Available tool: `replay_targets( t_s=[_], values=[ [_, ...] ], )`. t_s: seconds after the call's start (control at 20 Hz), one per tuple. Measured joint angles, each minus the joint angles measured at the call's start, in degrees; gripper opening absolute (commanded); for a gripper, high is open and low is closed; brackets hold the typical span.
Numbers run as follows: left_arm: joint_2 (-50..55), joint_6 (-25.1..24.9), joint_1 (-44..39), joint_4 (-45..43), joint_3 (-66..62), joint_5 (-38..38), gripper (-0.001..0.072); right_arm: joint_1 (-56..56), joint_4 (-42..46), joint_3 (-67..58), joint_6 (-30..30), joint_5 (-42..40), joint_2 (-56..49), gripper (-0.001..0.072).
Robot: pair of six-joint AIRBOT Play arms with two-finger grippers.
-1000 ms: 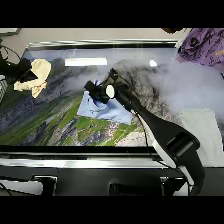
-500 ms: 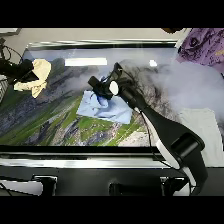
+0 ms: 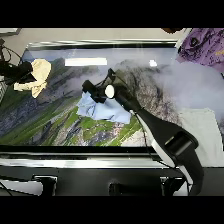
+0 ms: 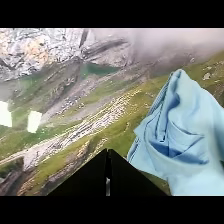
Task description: Fold the clothes and pants, and hang the long-sleeved shirts on hangers.
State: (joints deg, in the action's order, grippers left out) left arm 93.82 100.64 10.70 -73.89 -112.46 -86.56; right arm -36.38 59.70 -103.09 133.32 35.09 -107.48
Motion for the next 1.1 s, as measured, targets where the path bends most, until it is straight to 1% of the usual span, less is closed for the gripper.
replay_targets(
  t_s=[0.05, 0.15, 0.3, 0.45, 0.55, 0.6, 0.7, 0.85, 1.0, 1.1],
  values=[
    [0.1, 0.0, 0.0, 0.0, 0.0, 0.0, 0.0022, 1.4, -2.1, 0.0, -2.4, 0.1, 1.5, 0.0548],
    [0.3, -0.1, 0.0, -0.2, 0.0, 0.0, 0.0021, 5.7, -5.2, 0.0, -7.7, 2.9, 5.2, 0.0552],
    [0.5, -0.2, 0.0, -0.2, 0.0, 0.0, 0.0022, 16.3, -7.5, -0.1, -17.2, 13.5, 12.1, 0.0554],
    [0.6, -0.2, 0.0, -0.3, 0.0, 0.0, 0.0023, 29.1, -6.2, 1.0, -26.0, 26.9, 16.6, 0.0546],
    [0.6, -0.2, 0.0, -0.3, 0.0, 0.0, 0.0023, 36.4, -6.0, 4.8, -30.9, 33.2, 17.9, 0.0547],
    [0.6, -0.2, 0.0, -0.3, 0.0, 0.0, 0.0023, 39.3, -6.7, 8.0, -33.3, 35.1, 18.3, 0.0547],
    [0.6, -0.2, 0.0, -0.3, 0.0, 0.0, 0.0023, 42.8, -10.3, 15.5, -38.2, 36.1, 18.8, 0.0546],
    [0.6, -0.3, 0.0, -0.3, 0.0, 0.0, 0.0023, 44.0, -17.9, 29.0, -45.7, 33.2, 18.6, 0.0534],
    [0.6, -0.3, 0.0, -0.3, 0.0, 0.0, 0.0023, 41.2, -26.4, 39.1, -52.4, 28.9, 16.7, 0.0533],
    [0.6, -0.3, 0.0, -0.3, 0.0, 0.0, 0.0023, 38.1, -30.9, 42.8, -55.9, 26.4, 14.6, 0.0506]
  ],
)
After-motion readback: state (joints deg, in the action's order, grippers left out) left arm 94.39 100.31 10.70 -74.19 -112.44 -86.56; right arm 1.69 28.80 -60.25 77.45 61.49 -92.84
